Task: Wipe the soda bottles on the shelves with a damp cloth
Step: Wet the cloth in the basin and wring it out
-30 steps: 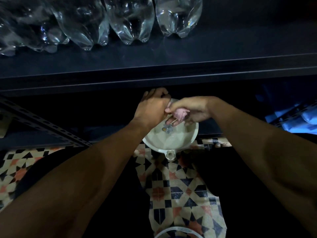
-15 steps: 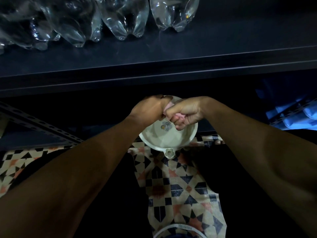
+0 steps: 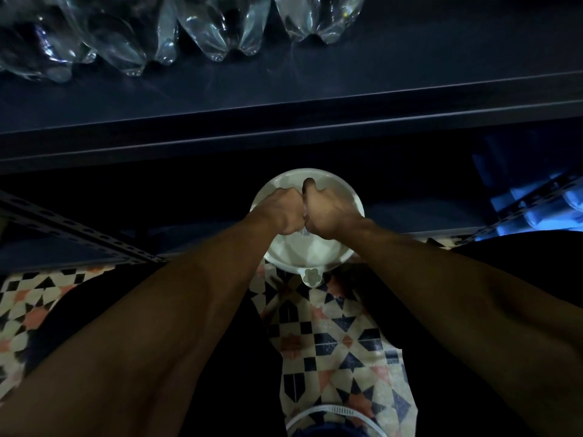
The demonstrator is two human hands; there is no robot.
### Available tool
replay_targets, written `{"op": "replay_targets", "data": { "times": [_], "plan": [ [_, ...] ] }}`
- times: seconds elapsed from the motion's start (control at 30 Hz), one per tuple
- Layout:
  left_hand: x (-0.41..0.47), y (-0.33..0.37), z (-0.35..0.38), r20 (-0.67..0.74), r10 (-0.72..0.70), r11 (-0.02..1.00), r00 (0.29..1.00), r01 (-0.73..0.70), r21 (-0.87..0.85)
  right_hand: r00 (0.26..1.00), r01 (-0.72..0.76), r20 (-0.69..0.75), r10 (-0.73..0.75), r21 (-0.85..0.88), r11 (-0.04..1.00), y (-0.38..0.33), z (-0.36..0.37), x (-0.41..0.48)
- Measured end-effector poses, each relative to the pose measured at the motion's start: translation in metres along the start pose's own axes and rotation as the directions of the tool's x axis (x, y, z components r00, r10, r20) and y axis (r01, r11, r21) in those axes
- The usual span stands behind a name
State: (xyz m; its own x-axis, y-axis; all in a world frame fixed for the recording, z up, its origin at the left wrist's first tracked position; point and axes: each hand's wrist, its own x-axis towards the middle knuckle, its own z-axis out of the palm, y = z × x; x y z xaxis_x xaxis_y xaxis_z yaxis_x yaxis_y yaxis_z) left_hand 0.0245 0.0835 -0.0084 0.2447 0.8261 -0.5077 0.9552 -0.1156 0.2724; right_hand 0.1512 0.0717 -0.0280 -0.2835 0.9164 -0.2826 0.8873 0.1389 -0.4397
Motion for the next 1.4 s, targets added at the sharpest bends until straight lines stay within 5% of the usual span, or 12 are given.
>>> {"op": "replay_targets", "data": {
  "times": [0.27,0.53,0.83,1.03,1.13,1.23,1.4],
  "plan": [
    [0.006,0.004,0.001,0.063,-0.061,0.985,0.996,0.071,-0.156,0.994,0.011,-0.108,-0.014,-0.027,1.0,0.006,0.012,0.0],
    [0.009,-0.001,0.005,0.024,-0.047,0.991,0.999,0.05,-0.122,0.995,-0.004,-0.1,0.007,0.033,0.999,0.007,0.009,0.003],
    [0.0,0.002,-0.006,0.026,0.044,0.999,0.999,-0.044,0.003,0.991,-0.05,0.131,0.031,0.145,0.988,0.015,-0.004,0.009],
    [-0.005,-0.001,-0.006,-0.192,0.134,0.975,0.972,-0.095,0.199,0.918,-0.143,0.396,0.006,0.319,0.937,0.017,-0.027,0.018],
    [-0.01,-0.01,-0.01,-0.293,0.239,0.963,0.926,-0.188,0.192,0.82,-0.309,0.569,-0.054,0.521,0.795,0.024,-0.044,0.018],
    [-0.015,-0.015,-0.013,-0.41,0.311,0.95,0.858,-0.272,0.151,0.764,-0.476,0.632,-0.128,0.687,0.549,0.036,-0.058,0.012],
    [-0.022,-0.014,-0.019,-0.497,0.343,0.932,0.797,-0.355,0.075,0.669,-0.626,0.699,-0.254,0.714,0.315,0.046,-0.048,0.006]
  ]
}}
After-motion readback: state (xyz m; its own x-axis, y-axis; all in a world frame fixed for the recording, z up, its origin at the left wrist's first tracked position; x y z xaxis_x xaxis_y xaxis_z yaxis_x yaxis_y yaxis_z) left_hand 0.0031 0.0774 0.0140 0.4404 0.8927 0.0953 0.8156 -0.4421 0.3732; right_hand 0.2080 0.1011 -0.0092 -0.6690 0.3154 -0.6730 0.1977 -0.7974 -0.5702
